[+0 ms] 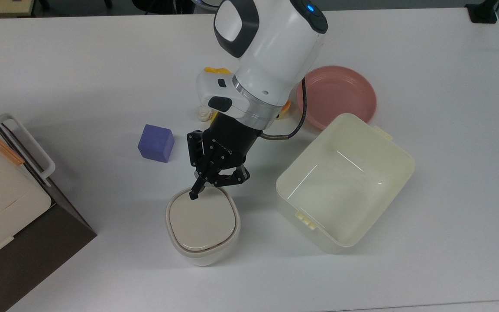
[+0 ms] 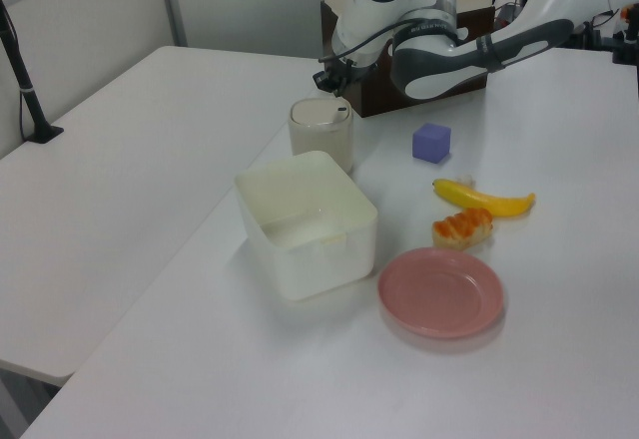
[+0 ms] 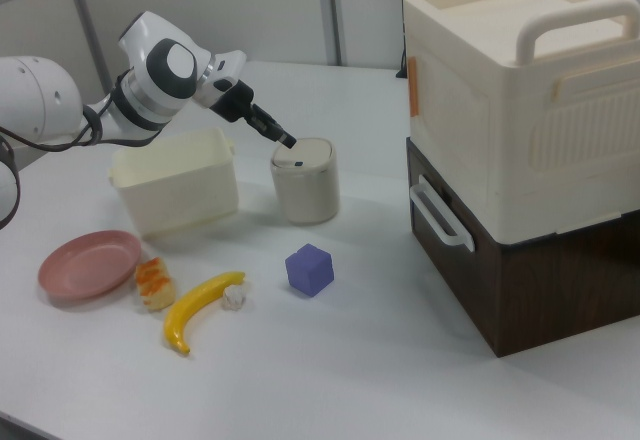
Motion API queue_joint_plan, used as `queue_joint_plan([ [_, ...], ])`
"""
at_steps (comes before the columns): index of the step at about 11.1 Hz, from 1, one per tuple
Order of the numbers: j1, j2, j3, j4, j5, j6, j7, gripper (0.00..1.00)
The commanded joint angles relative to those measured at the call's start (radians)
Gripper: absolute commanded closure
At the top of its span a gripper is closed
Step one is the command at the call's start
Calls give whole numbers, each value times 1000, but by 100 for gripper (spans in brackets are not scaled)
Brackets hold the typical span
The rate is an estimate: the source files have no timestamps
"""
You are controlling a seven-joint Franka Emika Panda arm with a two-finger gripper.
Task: Open the trash can
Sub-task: 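Grip the lid edge and lift it upward to flip it open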
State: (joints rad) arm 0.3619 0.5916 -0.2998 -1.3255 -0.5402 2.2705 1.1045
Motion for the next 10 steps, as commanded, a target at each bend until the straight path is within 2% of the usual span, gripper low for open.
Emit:
queue_joint_plan([
  [1,3,5,-12,-26,-23,20,15,100],
  [7,3,1,-19,-31,-47,6,14,100],
  [10,11,2,-19,-69,-67,4,18,100],
])
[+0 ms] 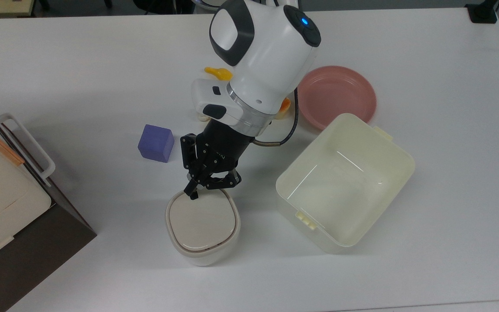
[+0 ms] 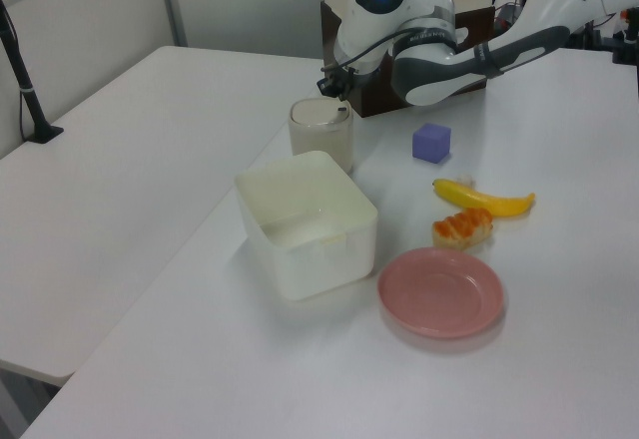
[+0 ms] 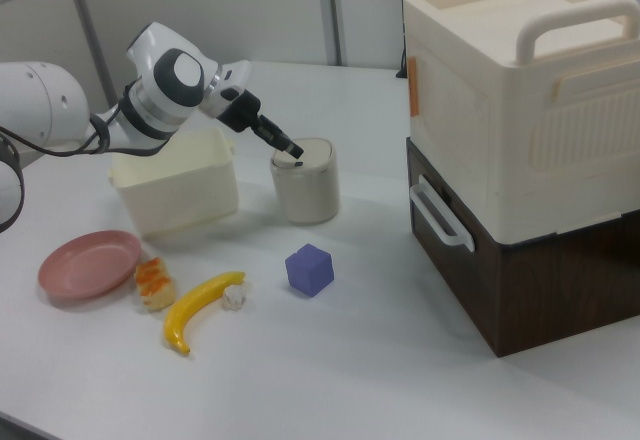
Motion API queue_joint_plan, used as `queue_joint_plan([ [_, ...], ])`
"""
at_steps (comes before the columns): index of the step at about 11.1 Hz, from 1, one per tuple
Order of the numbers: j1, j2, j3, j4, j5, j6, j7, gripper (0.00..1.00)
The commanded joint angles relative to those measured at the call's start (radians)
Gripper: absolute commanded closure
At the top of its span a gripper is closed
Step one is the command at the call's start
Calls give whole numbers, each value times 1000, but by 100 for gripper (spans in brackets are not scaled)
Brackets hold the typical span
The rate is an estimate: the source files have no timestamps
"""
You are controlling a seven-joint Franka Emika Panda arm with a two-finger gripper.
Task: Open the trash can
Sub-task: 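Grip the lid edge and lift it upward to flip it open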
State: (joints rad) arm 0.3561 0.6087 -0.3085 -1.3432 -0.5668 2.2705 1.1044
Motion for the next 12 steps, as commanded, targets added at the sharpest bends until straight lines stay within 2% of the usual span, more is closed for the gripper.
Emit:
queue_joint_plan([
  [1,17,-12,-11,-60,-42,4,20,100],
  [5,17,-4,-11,-74,-56,6,35,100],
  [7,9,-44,-17,-25,-21,6,69,100],
  [9,6,-117,-35,-22,110,6,55,100],
  [10,9,-154,-59,-22,190,3,-5,100],
  [11,7,-208,-61,-33,259,-38,-105,100],
  [12,1,-264,-61,-37,331,-136,-261,100],
])
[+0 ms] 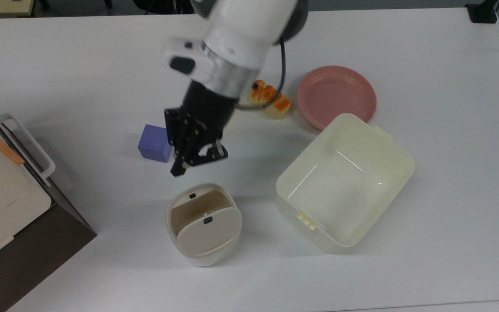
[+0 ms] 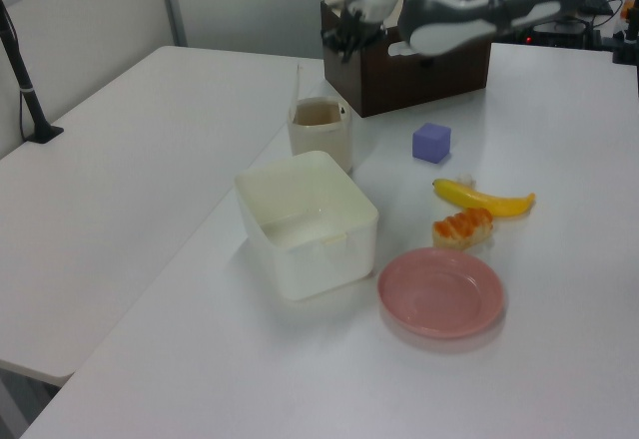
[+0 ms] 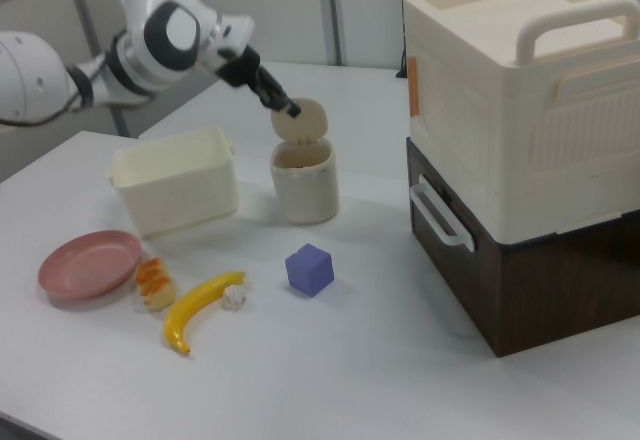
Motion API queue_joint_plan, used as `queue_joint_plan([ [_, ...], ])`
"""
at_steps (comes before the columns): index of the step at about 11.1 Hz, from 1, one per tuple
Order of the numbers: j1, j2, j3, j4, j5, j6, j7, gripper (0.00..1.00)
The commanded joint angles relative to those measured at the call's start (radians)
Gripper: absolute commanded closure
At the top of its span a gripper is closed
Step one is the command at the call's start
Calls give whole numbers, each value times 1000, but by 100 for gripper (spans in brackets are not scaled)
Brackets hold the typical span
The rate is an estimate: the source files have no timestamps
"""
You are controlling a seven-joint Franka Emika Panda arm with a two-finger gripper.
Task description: Open the trash can
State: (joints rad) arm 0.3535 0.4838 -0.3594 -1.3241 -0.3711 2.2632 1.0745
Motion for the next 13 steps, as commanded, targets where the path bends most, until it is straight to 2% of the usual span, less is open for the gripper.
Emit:
queue_joint_plan([
  [1,-5,-190,-10,-64,229,-257,-468,100],
  [2,-20,-206,-12,-60,321,-403,-709,100],
  [3,-25,-235,-18,-52,357,-560,-910,100],
  [4,-33,-260,-18,-44,365,-664,-1046,100],
  [5,-37,-277,-16,-44,366,-716,-1106,98],
  [6,-36,-295,-10,-52,376,-729,-1116,54],
  [7,-33,-313,-3,-55,376,-735,-1117,1],
  [9,-24,-311,-1,-70,365,-714,-1101,0],
  [11,-36,-324,-3,-69,394,-712,-1110,0],
  [13,-39,-332,-4,-66,391,-711,-1110,0],
])
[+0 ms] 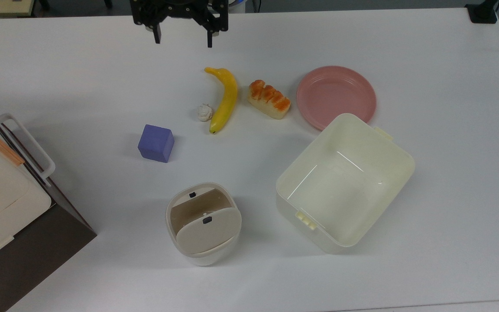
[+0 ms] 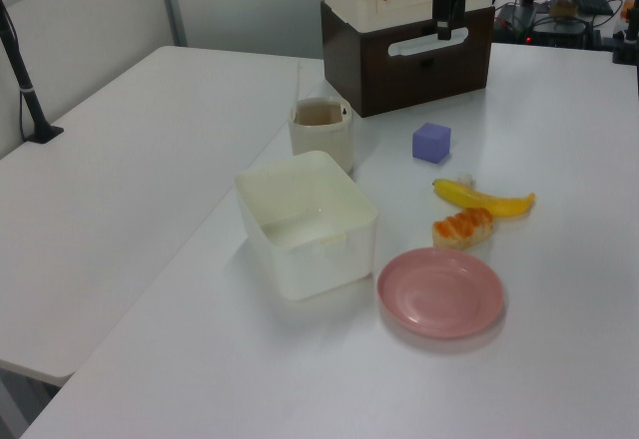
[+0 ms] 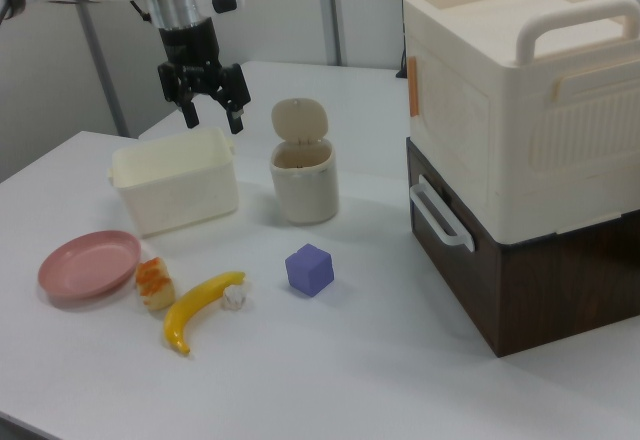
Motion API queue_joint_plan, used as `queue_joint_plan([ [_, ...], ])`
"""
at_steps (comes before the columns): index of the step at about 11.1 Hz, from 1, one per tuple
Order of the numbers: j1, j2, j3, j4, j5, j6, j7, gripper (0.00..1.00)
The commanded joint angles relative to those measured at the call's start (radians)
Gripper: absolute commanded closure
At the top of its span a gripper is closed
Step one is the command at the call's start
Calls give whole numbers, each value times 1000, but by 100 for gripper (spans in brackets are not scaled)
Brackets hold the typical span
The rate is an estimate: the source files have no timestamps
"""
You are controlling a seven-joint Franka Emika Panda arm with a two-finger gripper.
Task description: Open the trash can
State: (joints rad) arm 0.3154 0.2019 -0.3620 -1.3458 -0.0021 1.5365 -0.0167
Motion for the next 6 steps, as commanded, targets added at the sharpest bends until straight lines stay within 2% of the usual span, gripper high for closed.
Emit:
queue_joint_plan([
  [1,-10,-61,-3,-44,27,14,-16,0],
  [6,-13,-76,-14,-44,48,16,-9,0],
])
